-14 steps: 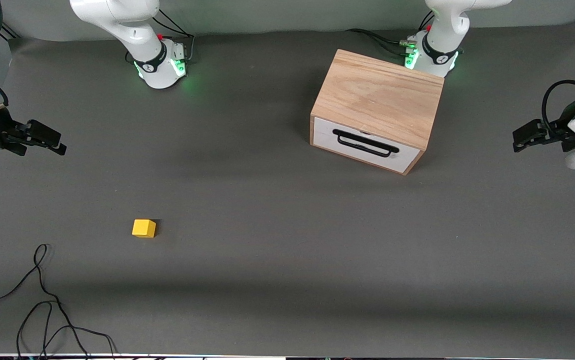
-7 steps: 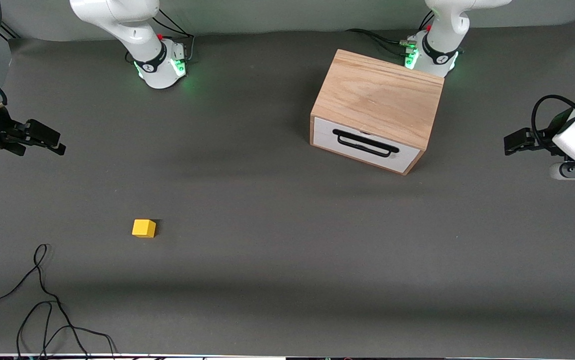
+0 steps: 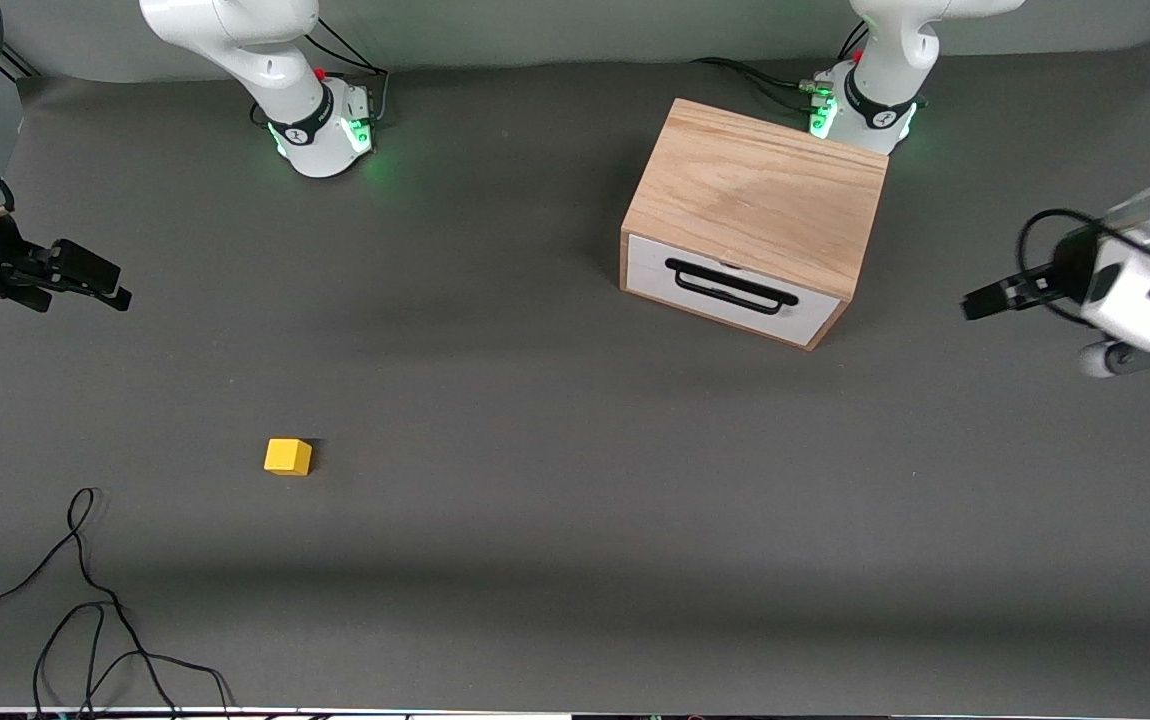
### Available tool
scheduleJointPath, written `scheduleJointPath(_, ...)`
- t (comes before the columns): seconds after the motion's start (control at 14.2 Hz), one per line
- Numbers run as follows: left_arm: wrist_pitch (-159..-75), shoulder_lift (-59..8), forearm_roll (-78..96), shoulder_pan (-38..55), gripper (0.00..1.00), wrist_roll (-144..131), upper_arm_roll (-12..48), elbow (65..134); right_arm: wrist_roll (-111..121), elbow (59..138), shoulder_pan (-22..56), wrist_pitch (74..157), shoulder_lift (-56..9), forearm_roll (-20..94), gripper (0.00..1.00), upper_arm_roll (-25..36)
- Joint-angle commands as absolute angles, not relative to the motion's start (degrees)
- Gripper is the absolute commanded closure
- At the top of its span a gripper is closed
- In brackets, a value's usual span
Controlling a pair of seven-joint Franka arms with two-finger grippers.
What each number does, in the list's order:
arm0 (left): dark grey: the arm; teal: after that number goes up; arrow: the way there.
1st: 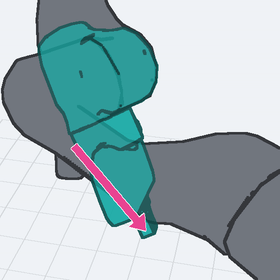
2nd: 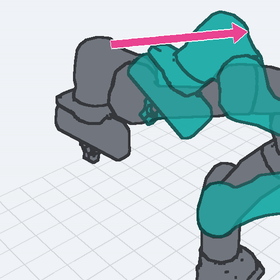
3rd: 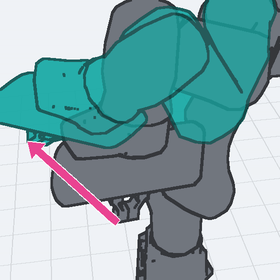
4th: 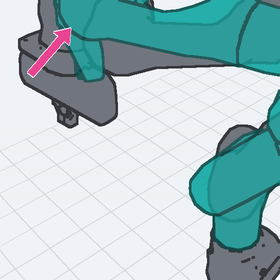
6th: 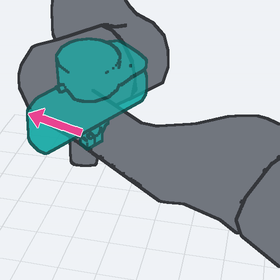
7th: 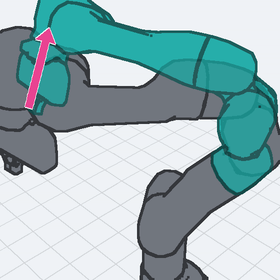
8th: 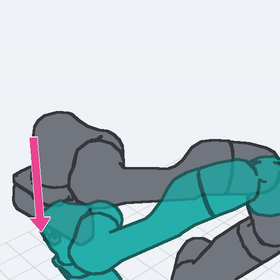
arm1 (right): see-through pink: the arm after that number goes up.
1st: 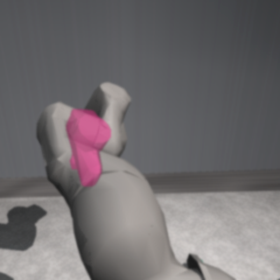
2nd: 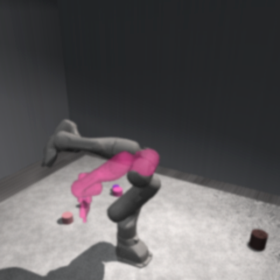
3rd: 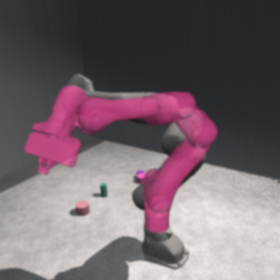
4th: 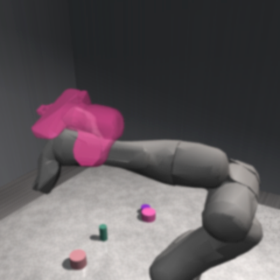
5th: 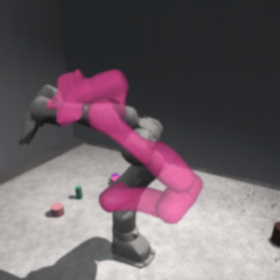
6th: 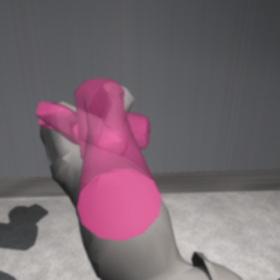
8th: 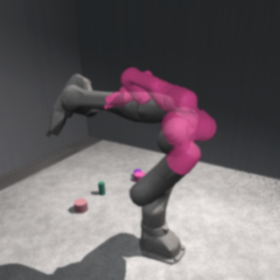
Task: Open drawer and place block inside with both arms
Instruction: 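Move the left gripper to the drawer's black handle and grasp it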
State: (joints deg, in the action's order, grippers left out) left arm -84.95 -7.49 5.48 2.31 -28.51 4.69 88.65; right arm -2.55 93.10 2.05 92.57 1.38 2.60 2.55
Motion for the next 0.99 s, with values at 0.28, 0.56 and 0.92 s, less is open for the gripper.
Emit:
scheduleJointPath(0.28,-86.5,-13.4,6.3,12.4,0.01,-57.9,4.1,88.5,0.9,92.9,2.7,91.8,1.9,2.2,0.0,3.0)
scheduleJointPath(0.56,-86.5,-18.4,5.3,16.8,0.01,-74.7,4.1,88.9,0.9,93.3,2.6,91.7,2.4,2.2,0.0,3.1)
scheduleJointPath(0.92,-94.6,-19.8,5.5,19.8,0.01,-84.7,4.1,96.9,0.4,93.3,2.8,91.5,1.5,2.2,0.0,2.9)
